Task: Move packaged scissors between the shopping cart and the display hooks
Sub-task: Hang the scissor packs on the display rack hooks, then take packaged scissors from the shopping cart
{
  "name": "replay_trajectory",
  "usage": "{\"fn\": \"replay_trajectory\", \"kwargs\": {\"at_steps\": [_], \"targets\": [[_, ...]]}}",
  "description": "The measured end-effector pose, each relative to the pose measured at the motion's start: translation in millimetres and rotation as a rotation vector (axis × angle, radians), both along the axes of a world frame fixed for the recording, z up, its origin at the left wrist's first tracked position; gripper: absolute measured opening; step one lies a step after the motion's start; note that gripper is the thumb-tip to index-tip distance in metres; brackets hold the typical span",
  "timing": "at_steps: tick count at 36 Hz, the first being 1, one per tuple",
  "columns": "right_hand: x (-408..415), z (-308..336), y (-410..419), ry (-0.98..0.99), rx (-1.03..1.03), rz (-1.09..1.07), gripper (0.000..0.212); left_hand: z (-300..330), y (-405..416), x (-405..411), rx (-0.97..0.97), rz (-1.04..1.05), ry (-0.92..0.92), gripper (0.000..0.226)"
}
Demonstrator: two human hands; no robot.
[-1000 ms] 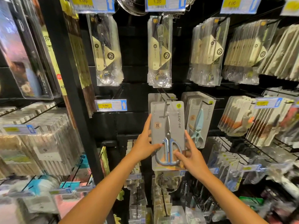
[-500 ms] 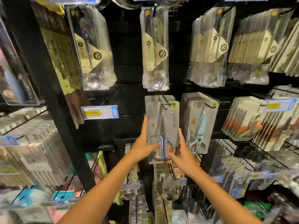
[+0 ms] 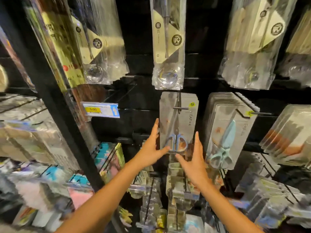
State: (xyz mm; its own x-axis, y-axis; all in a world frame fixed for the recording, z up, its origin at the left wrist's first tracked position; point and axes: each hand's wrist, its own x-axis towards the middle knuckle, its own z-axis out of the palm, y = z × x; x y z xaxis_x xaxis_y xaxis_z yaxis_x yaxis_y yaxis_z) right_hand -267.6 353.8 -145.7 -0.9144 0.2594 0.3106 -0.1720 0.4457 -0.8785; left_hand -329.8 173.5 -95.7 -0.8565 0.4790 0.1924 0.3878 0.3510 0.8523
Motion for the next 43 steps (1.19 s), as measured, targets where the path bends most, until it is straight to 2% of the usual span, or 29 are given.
{"fn": "replay_trajectory", "kwargs": {"at_steps": [4, 7, 10, 12, 18, 22, 26, 32, 37, 43], "targets": [[17, -20, -17, 0.082, 0.002, 0.008, 0.092, -19, -21, 9, -0.199, 0.093, 0.075, 0.091], [25, -32, -25, 0.056, 0.051, 0.144, 0.075, -36, -47, 23, -0.369, 0.096, 0.173, 0.080], [24, -46, -35, -0.024, 0.200, 0.327, 0.057, -49, -76, 42, -0.470, 0.113, 0.246, 0.077], [22, -53, -46, -0.049, 0.317, 0.420, 0.056, -58, -101, 60, -0.546, 0.148, 0.267, 0.077], [23, -62, -108, -0.069, 0.411, 0.705, 0.050, -86, -181, 133, -0.666, 0.239, 0.353, 0.074], [35, -66, -164, -0.061, 0.573, 0.896, 0.049, -111, -243, 191, -0.789, 0.369, 0.244, 0.073], [59, -73, -224, -0.098, 0.624, 1.033, 0.051, -127, -299, 247, -0.864, 0.528, 0.175, 0.074], [101, -85, -324, -0.093, 0.720, 1.213, 0.057, -160, -394, 336, -0.800, 0.698, 0.024, 0.069], [140, -91, -418, -0.084, 0.893, 1.324, 0.060, -170, -459, 411, -0.843, 0.841, -0.106, 0.067], [188, -136, -516, -0.108, 0.903, 1.439, 0.060, -188, -523, 488, -0.847, 0.998, -0.246, 0.069]]}}
